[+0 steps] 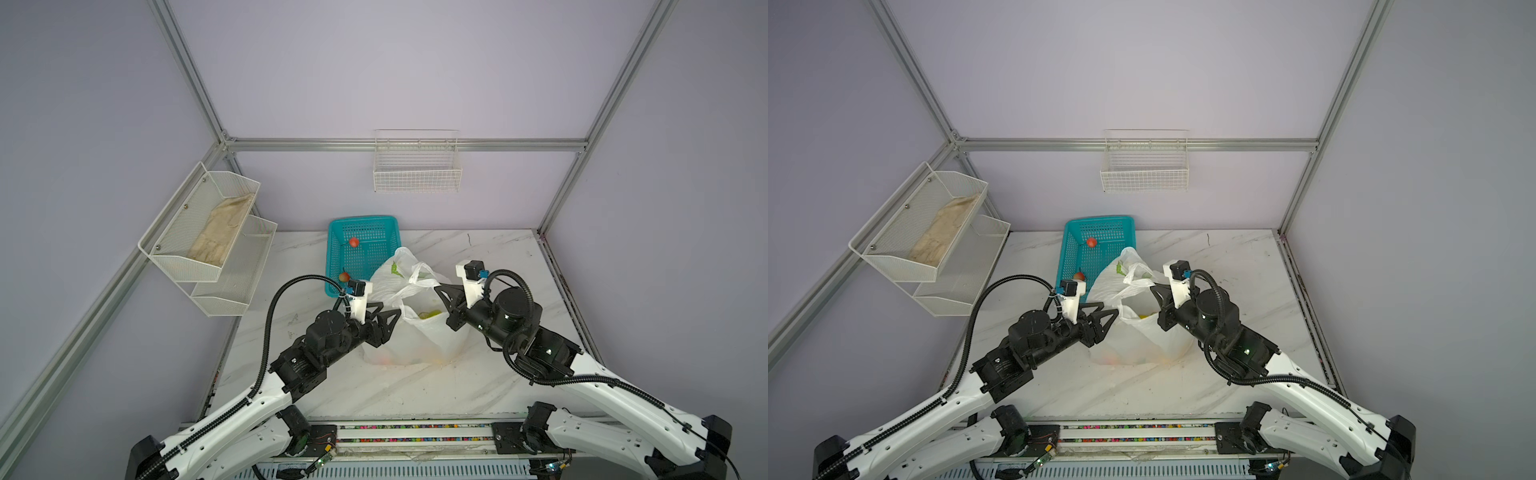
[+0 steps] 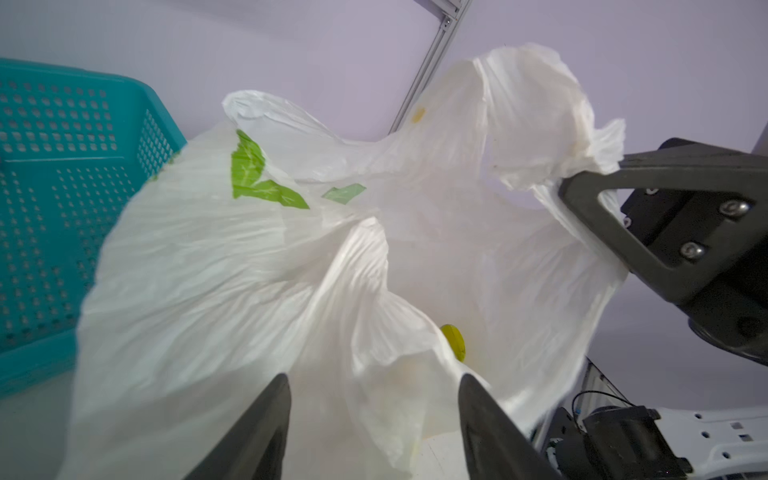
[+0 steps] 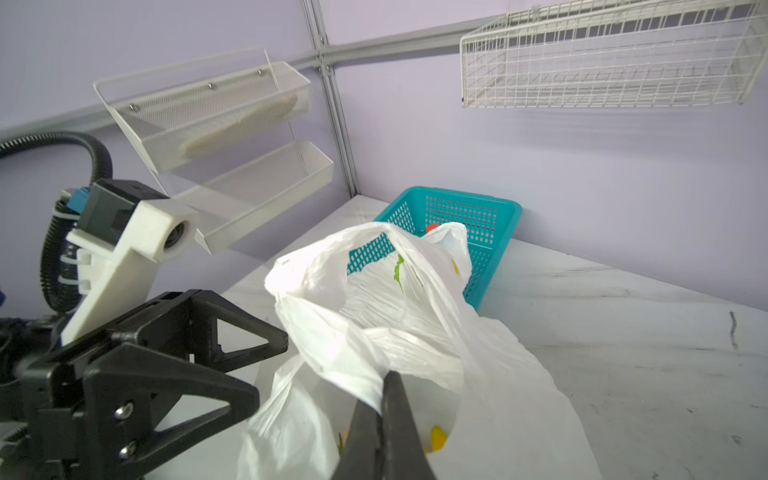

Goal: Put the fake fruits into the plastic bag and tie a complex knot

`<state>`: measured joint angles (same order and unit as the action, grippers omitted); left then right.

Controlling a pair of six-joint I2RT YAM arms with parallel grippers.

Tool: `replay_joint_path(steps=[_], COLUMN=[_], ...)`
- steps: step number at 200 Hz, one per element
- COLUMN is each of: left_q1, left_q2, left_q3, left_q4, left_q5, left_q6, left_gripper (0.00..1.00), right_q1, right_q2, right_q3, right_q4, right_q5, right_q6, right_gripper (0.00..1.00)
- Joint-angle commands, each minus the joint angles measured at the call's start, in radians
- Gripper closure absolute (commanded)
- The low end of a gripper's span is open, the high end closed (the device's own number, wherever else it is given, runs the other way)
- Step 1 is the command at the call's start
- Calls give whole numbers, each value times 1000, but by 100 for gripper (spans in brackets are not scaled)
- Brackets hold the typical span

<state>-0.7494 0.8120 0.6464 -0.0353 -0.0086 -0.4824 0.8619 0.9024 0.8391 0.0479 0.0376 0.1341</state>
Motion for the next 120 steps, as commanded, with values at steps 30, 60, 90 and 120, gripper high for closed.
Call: replay_joint_path(steps=[30,60,90,120], left_q1=[23,23,20,21], left_q2=[99,250,346,412], left_q3=[272,456,568,651], left_q4=[-198,-337,-428,-483], left_q5=[-71,29,79,125], left_q6=[181,250,298,339], left_gripper=[34,34,34,33], right_q1=[-4,-4,-4,-4], right_q2=[-90,-90,-103,-111], right_q3=[-112,-126,-140,-140], right_q4=[184,181,188,187], right_q5=[36,74,111,127], right_q6=[231,285,316,326], right_gripper=[100,100,100,100])
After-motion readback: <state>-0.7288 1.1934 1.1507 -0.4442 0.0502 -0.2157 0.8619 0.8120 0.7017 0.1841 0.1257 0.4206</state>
